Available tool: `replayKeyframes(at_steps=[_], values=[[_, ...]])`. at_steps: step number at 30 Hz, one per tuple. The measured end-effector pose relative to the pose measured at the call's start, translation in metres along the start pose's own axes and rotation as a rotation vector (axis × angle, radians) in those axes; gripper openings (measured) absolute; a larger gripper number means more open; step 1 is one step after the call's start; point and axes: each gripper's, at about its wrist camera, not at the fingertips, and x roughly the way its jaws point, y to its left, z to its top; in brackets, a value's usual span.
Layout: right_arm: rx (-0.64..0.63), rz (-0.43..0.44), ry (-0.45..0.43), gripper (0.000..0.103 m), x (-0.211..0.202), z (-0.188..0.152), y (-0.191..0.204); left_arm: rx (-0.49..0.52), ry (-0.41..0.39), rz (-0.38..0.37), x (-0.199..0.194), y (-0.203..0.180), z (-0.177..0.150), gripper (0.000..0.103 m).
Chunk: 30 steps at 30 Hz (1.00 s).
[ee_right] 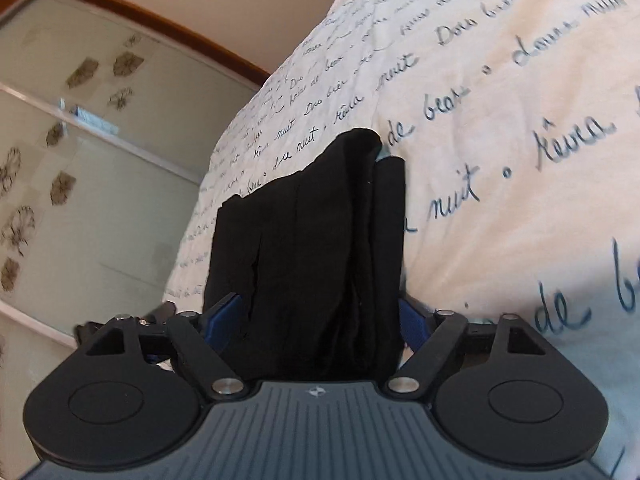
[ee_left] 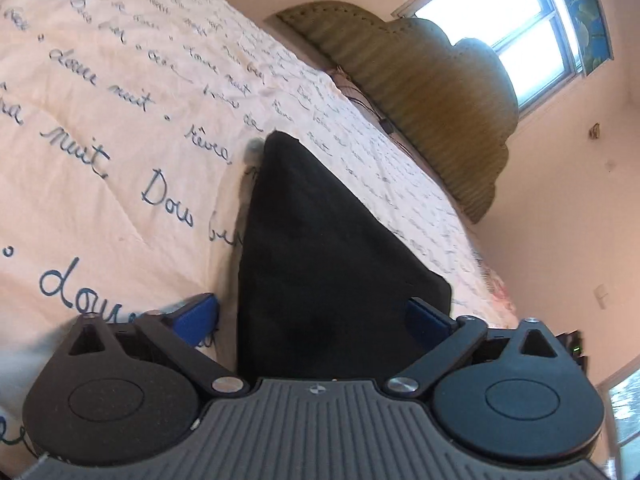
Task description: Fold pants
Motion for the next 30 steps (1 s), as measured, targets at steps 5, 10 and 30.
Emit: replayKeyframes(at_steps=[5, 10, 30], values=[[-0.186, -0.059, 0.031, 0.024, -0.005, 0.006, 0.019, 0.187, -0.022, 0.261, 0.001, -0.029, -0.012, 0.038], [-0.221, -0.086, 0.011, 0.026, 0.001, -0.003, 0.011, 0.305, -0.106, 0.319, 0.0, -0.039, -0.034, 0.039], [-0.353, -0.178, -0.233, 0.078, -0.008, -0.036, 0.1, 0.437, -0.249, 0.396, -0.015, -0.105, -0.029, 0.078]])
